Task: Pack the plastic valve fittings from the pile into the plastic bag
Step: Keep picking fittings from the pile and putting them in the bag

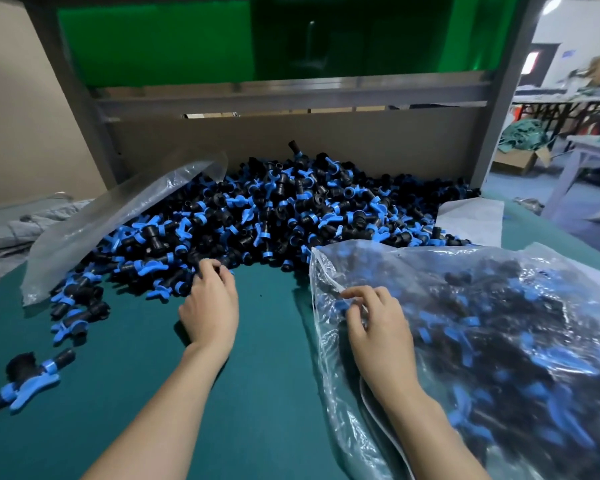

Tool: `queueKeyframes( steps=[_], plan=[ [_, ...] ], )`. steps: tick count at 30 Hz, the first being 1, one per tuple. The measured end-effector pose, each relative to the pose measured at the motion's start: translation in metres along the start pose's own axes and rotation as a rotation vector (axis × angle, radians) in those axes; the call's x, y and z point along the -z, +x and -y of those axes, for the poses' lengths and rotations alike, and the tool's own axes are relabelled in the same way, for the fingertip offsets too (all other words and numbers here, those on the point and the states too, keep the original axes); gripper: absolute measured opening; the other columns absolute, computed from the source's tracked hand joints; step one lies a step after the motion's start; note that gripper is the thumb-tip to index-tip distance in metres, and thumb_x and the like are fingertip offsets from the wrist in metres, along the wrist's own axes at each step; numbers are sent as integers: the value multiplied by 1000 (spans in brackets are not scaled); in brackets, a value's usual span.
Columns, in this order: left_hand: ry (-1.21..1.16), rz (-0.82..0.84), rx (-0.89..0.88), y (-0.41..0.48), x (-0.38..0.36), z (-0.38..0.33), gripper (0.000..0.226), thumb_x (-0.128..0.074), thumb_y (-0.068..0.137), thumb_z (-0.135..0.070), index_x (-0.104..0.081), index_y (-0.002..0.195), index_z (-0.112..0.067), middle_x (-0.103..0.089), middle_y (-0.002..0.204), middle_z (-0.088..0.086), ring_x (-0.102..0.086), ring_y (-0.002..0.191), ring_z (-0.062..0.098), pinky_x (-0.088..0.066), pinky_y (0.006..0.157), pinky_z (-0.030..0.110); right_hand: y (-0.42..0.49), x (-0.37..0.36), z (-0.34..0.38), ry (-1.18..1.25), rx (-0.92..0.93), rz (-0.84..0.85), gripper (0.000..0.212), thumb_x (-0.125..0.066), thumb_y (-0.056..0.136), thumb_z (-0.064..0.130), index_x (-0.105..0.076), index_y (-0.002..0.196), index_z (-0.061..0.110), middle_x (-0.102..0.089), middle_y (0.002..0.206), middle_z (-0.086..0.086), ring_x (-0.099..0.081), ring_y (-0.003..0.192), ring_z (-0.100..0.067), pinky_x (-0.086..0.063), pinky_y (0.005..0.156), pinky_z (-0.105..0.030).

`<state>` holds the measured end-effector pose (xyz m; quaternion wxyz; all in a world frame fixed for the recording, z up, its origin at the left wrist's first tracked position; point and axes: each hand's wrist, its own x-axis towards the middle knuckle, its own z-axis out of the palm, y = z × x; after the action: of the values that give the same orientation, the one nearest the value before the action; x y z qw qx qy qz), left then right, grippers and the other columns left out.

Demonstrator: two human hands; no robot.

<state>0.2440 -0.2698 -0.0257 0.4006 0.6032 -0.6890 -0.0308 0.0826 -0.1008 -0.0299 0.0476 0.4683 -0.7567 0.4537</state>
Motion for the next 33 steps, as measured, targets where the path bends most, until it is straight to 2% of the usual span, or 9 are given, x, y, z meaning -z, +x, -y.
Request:
queueKeyframes(
  steps=[2,5,8,11,14,18,22,28,33],
  plan=[
    [-115,-86,-56,-13,12,-1,18,-38,103,-30,-48,110,-17,-65,81,9,-57,66,34,-38,55,38,0,0,1,29,-5,-4,19,-49,95,19,-63,105,26,-48,103,8,-56,89,-17,-51,73,-41],
    [-394,-81,-31,-37,30,-3,7,-38,100,-31,-45,99,-32,-57,67,-4,-52,61,30,-39,55,40,-2,1,2,11,32,-35,17,-52,94,19,-63,106,26,-46,108,7,-58,86,-17,-51,72,-40],
    [-756,80,41,-62,44,-8,10,-39,93,-32,-48,92,-36,-50,59,-8,-45,54,24,-39,53,39,-4,1,6,-48,129,-63,19,-55,94,22,-64,111,25,-48,112,5,-54,93,-15,-47,79,-38],
    [-1013,236,146,-81,51,-18,14,-39,88,-28,-50,88,-36,-49,60,-9,-42,53,14,-37,46,21,-7,2,11,-81,237,-10,25,-55,97,28,-62,121,27,-48,121,5,-50,103,-13,-42,87,-34],
    [-1057,369,149,-88,52,-25,20,-38,97,-19,-51,91,-32,-50,64,-8,-42,55,13,-37,49,17,-9,3,11,-67,284,46,29,-52,99,36,-59,126,29,-48,125,7,-46,111,-11,-40,94,-34],
    [-1096,472,173,-84,53,-26,31,-37,101,-13,-55,86,-33,-50,64,-7,-40,54,13,-34,46,20,-8,3,10,-8,263,35,27,-48,101,39,-58,125,32,-46,123,11,-44,110,-7,-41,93,-34],
    [-1133,531,150,-84,55,-25,18,-41,94,-23,-56,88,-30,-51,64,-7,-41,53,12,-34,45,18,-8,1,8,-16,257,42,33,-46,102,40,-54,132,31,-47,122,13,-45,110,-8,-42,94,-34],
    [-1115,537,130,-80,52,-23,27,-39,102,-16,-58,90,-31,-51,65,-7,-43,53,10,-32,47,26,-7,-2,4,7,285,40,25,-50,99,43,-58,120,33,-46,120,16,-45,108,-6,-43,91,-34],
    [-1107,531,128,-81,52,-24,22,-44,103,-21,-61,98,-34,-52,66,-8,-45,54,10,-36,47,22,-6,-3,2,31,308,36,26,-53,93,51,-60,109,31,-47,117,17,-47,105,-7,-39,90,-30]
  ],
)
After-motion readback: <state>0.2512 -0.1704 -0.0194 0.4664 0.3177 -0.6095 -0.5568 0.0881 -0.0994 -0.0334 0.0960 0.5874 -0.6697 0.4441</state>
